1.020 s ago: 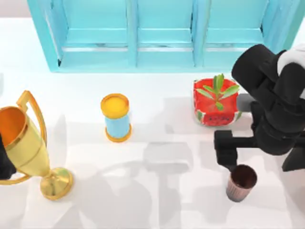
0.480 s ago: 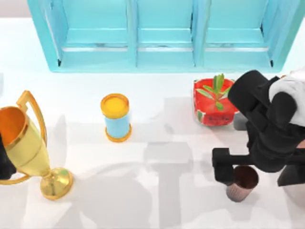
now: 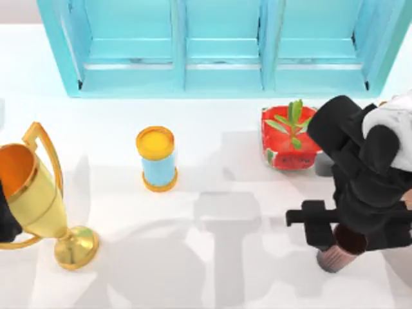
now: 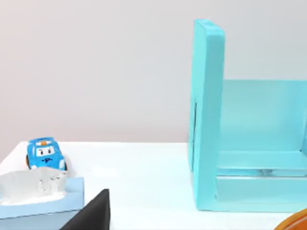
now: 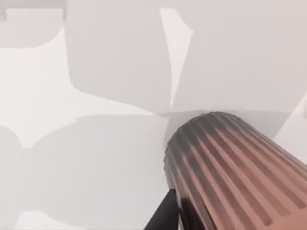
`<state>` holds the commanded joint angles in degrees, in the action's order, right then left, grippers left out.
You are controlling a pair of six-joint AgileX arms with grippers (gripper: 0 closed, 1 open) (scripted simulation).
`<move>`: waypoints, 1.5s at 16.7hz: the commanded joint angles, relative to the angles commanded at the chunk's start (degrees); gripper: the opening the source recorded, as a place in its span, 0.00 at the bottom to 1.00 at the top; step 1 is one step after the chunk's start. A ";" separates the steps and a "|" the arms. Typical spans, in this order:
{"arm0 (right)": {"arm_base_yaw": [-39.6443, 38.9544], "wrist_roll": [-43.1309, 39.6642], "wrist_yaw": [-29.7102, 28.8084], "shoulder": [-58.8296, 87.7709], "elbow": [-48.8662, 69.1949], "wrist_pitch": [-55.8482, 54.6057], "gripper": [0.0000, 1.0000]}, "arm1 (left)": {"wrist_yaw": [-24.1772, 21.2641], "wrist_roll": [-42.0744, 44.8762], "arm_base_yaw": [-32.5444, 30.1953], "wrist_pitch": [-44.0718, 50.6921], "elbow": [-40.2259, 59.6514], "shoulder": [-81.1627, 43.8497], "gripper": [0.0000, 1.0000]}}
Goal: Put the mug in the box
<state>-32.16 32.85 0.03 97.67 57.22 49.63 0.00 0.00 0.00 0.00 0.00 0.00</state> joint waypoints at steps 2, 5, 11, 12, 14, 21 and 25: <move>0.00 0.00 0.00 0.00 0.00 0.00 0.25 | 0.00 0.00 0.00 0.00 0.00 0.00 1.00; 0.00 0.00 0.00 0.00 0.00 0.00 0.02 | 0.00 0.00 0.00 0.00 0.00 0.00 1.00; 0.00 0.00 0.00 0.00 0.00 0.00 0.00 | 0.00 0.00 0.00 0.00 0.00 0.00 1.00; 0.00 0.00 0.00 0.00 0.00 0.00 0.00 | 0.00 0.00 0.00 0.00 0.00 0.00 1.00; 0.06 0.08 0.01 -0.05 0.01 0.01 0.00 | 0.00 0.00 0.00 0.00 0.00 0.00 1.00; 2.45 -4.24 -0.72 1.31 7.19 5.07 0.00 | 0.00 0.00 0.00 0.00 0.00 0.00 1.00; 9.20 -12.02 -1.36 2.48 15.58 11.93 0.00 | 0.00 0.00 0.00 0.00 0.00 0.00 1.00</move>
<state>-22.96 20.84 -1.33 100.15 72.80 61.56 0.00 0.00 0.00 0.00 0.00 0.00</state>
